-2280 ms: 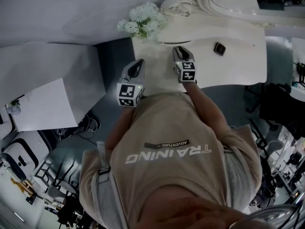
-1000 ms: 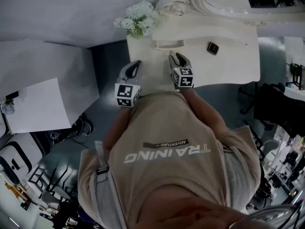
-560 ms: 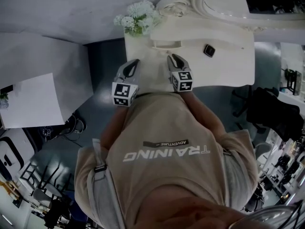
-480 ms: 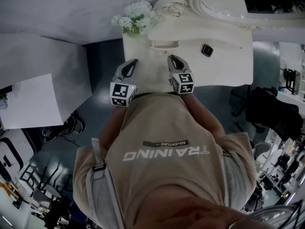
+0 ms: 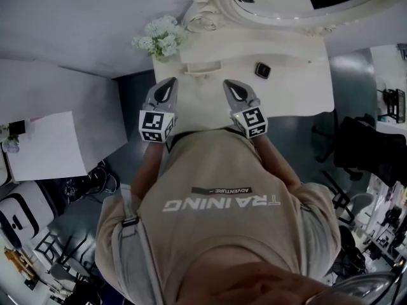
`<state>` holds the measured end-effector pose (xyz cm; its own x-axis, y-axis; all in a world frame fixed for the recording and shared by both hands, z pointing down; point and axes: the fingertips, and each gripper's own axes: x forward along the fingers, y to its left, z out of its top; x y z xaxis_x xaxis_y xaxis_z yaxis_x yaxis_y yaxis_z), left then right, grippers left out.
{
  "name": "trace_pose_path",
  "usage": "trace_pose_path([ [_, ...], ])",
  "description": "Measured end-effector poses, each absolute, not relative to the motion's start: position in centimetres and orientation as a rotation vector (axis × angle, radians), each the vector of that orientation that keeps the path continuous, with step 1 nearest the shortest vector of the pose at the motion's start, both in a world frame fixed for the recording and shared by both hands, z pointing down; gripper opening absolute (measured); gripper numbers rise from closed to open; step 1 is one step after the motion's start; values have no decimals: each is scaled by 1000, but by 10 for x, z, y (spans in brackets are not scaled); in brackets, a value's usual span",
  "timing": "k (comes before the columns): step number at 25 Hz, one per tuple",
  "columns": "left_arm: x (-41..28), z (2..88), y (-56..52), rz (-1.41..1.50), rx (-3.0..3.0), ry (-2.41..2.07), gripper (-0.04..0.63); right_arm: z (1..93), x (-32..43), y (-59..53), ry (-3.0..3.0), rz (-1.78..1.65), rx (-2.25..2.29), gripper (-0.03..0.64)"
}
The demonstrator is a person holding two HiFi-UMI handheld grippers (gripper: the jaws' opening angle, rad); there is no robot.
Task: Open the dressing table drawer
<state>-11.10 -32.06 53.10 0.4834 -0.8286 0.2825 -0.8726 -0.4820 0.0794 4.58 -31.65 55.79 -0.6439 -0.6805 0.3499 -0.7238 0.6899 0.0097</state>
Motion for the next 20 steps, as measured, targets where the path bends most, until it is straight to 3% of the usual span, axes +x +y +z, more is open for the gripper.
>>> trace_pose_path([
  [12,-68,445,-337,147,2567,-1542,8,462,112,-353,-2750,222,1206,3],
  [20,-53,413,-338,78,2595,-1553,8,418,118,-365,-2819,106,1219,3],
])
